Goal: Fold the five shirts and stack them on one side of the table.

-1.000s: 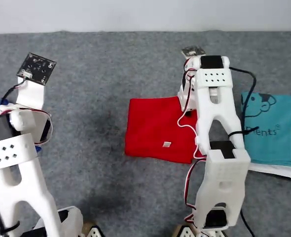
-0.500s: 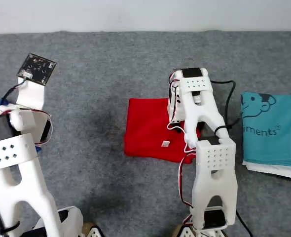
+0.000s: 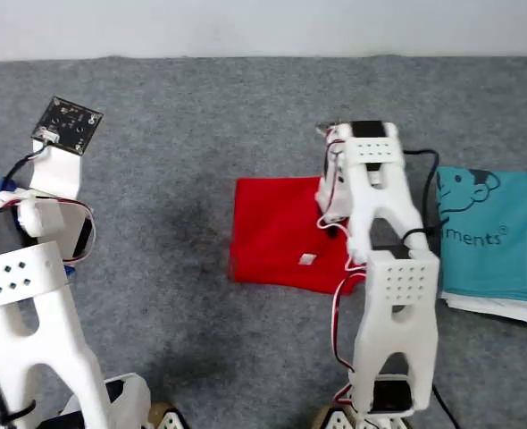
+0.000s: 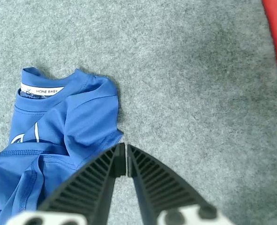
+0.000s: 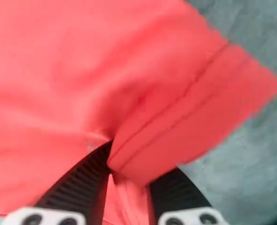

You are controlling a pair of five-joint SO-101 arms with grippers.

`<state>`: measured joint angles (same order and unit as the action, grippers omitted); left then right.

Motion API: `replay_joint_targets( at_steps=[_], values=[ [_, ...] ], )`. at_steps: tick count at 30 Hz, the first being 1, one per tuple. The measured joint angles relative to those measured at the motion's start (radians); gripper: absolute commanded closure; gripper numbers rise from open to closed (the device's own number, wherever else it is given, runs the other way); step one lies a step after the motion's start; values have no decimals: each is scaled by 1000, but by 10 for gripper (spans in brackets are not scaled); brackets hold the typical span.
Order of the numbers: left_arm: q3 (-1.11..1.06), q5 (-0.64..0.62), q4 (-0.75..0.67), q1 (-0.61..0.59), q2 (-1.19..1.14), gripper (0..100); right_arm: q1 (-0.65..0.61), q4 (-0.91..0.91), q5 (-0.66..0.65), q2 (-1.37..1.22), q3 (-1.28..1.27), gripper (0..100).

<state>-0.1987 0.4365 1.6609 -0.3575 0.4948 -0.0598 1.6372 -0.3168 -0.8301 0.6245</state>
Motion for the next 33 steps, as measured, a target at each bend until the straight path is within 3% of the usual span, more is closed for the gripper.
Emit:
replay_joint_targets(
  at_steps=[8, 13, 24, 28, 31, 33],
  values=[
    [0, 0, 0, 0, 0, 985, 84, -118, -606, -3, 132, 988],
    [0, 0, 11, 0, 0, 985, 37, -138, -841, -3, 192, 988],
    [0, 0, 28, 0, 0, 985, -95, -362, -974, -8, 193, 980],
    [0, 0, 28, 0, 0, 985, -103, -423, -976, -26, 193, 896],
    [0, 0, 28, 0, 0, 985, -100, -440, -913, -28, 193, 824],
    [0, 0, 28, 0, 0, 985, -101, -462, -792, -28, 193, 776]
  ],
)
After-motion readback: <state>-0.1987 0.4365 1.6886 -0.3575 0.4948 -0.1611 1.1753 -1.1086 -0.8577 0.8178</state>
